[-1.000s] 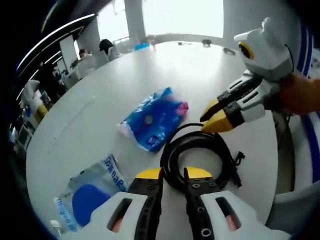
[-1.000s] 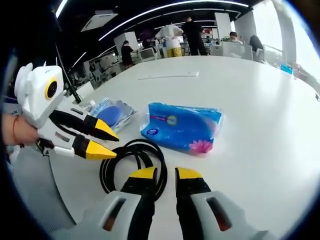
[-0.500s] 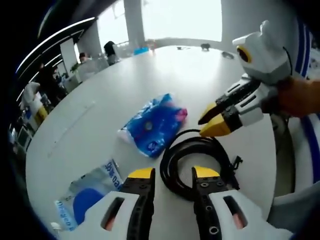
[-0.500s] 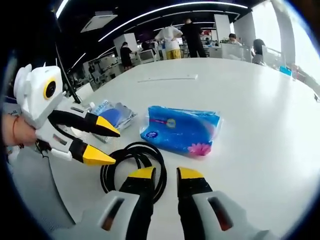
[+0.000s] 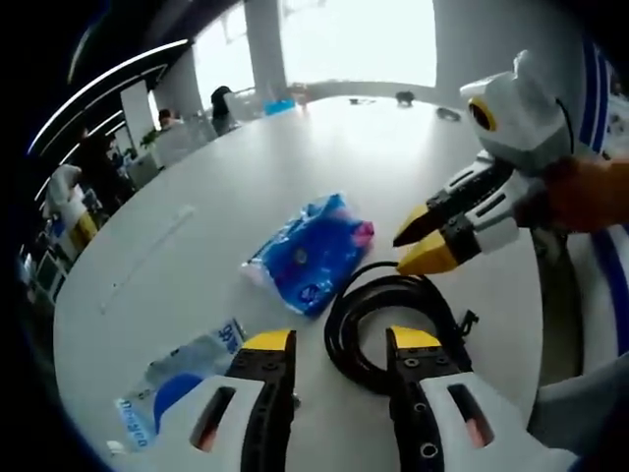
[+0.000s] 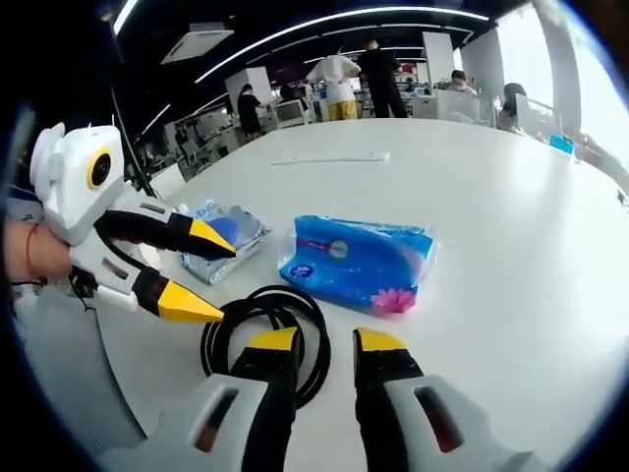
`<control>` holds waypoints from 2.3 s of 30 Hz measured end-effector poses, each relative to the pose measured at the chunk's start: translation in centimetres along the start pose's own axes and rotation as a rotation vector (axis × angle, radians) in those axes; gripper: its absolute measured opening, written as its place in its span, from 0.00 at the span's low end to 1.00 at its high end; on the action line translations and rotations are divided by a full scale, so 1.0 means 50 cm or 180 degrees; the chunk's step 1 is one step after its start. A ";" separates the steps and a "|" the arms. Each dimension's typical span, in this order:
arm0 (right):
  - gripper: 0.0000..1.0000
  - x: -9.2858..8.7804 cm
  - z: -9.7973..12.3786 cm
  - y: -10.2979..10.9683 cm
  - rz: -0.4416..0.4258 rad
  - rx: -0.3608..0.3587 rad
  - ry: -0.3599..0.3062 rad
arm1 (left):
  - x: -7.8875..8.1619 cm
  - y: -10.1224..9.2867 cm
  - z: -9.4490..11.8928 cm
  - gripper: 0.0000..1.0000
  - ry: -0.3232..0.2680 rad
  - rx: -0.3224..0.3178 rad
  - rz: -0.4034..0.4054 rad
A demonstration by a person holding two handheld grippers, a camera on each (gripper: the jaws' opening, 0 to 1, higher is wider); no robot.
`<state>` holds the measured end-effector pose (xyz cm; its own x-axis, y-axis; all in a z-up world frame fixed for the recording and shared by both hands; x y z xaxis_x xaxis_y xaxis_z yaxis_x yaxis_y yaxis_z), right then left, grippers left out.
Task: Arrange the tabletop items into an orderly group along one side of the table until the central work area is clear of visible clutter.
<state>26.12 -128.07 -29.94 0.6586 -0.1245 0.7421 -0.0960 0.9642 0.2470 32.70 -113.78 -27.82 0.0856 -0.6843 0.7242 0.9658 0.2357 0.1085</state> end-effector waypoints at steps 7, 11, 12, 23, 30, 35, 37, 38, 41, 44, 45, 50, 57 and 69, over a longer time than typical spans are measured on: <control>0.22 0.006 0.004 0.006 -0.0003 -0.0008 -0.0020 | 0.007 0.005 0.009 0.37 -0.0064 0.0013 -0.0010; 0.24 0.010 0.006 0.007 -0.0005 -0.0022 -0.0036 | 0.011 0.011 0.014 0.40 -0.0093 0.0023 -0.0022; 0.25 0.011 0.007 0.006 -0.0009 -0.0029 -0.0045 | 0.012 0.012 0.016 0.40 -0.0098 0.0022 -0.0025; 0.31 0.021 0.012 0.009 0.0004 -0.0076 -0.0080 | 0.015 0.029 0.036 0.43 -0.0169 0.0086 -0.0036; 0.35 0.026 0.011 0.015 0.0006 -0.0081 -0.0101 | 0.014 0.037 0.047 0.48 -0.0211 0.0110 -0.0032; 0.38 0.029 0.011 0.016 -0.0004 -0.0093 -0.0112 | 0.014 0.044 0.058 0.49 -0.0230 0.0121 -0.0001; 0.39 0.031 0.012 0.019 0.0013 -0.0096 -0.0120 | 0.013 0.047 0.064 0.49 -0.0237 0.0143 -0.0008; 0.40 0.032 0.012 0.020 0.0013 -0.0101 -0.0119 | 0.012 0.049 0.067 0.49 -0.0239 0.0150 -0.0004; 0.41 0.037 0.013 0.025 0.0019 -0.0115 -0.0135 | 0.011 0.056 0.080 0.50 -0.0259 0.0188 -0.0006; 0.41 0.040 0.012 0.031 0.0031 -0.0120 -0.0141 | 0.009 0.066 0.094 0.49 -0.0279 0.0234 0.0002; 0.42 0.042 0.012 0.033 0.0038 -0.0125 -0.0145 | 0.009 0.069 0.097 0.49 -0.0280 0.0247 -0.0009; 0.43 0.055 0.009 0.044 0.0060 -0.0135 -0.0182 | 0.005 0.084 0.114 0.49 -0.0309 0.0302 0.0009; 0.43 0.075 0.003 0.064 0.0084 -0.0117 -0.0247 | -0.010 0.101 0.135 0.48 -0.0285 0.0366 0.0010; 0.42 0.099 -0.018 0.105 0.0169 -0.0020 -0.0276 | -0.033 0.133 0.175 0.48 -0.0295 0.0487 0.0026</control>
<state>29.55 -123.38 -25.54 0.5855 -0.0929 0.8053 -0.1242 0.9714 0.2024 36.85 -105.03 -22.31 0.0636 -0.6170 0.7844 0.9160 0.3481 0.1995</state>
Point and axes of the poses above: the point that each gripper's makers call its tool centre point, and the gripper's own axes: z roughly backward along the fingers, y roughly to its left, x roughly out of its top, the point moved 7 cm from there along z, roughly backward along the fingers, and after that the axes turned 4 degrees about -z, right-handed, at the moved point
